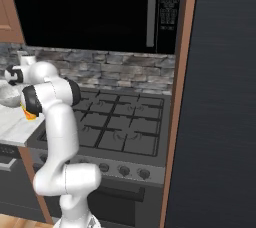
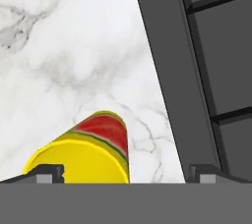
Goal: Pick the cup and bowl from the counter and place them on the counter next to the sink.
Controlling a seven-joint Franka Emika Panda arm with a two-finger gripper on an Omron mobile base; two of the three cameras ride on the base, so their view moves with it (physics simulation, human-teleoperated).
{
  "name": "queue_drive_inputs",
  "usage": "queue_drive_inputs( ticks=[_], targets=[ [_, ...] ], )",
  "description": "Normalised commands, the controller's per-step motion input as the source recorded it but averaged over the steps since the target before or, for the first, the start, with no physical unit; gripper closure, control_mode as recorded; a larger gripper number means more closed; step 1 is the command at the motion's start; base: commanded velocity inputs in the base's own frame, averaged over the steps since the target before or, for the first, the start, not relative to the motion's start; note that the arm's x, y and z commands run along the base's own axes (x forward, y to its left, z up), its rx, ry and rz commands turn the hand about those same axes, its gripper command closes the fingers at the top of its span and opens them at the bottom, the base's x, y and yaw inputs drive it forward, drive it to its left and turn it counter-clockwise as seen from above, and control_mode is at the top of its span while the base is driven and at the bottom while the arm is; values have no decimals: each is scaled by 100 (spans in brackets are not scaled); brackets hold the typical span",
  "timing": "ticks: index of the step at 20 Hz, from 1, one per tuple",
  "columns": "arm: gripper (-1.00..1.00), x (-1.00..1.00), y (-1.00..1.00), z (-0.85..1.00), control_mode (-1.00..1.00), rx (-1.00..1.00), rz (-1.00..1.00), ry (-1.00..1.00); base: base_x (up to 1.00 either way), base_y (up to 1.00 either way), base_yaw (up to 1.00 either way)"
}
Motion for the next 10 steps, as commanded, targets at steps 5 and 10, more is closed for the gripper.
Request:
queue_drive_inputs(
  ticks=[5,10],
  targets=[
    [-100,0,8,-9,-100,-1,-2,0,0,0,0],
    [-100,2,17,0,-100,-1,-1,0,0,0,0]
  ],
)
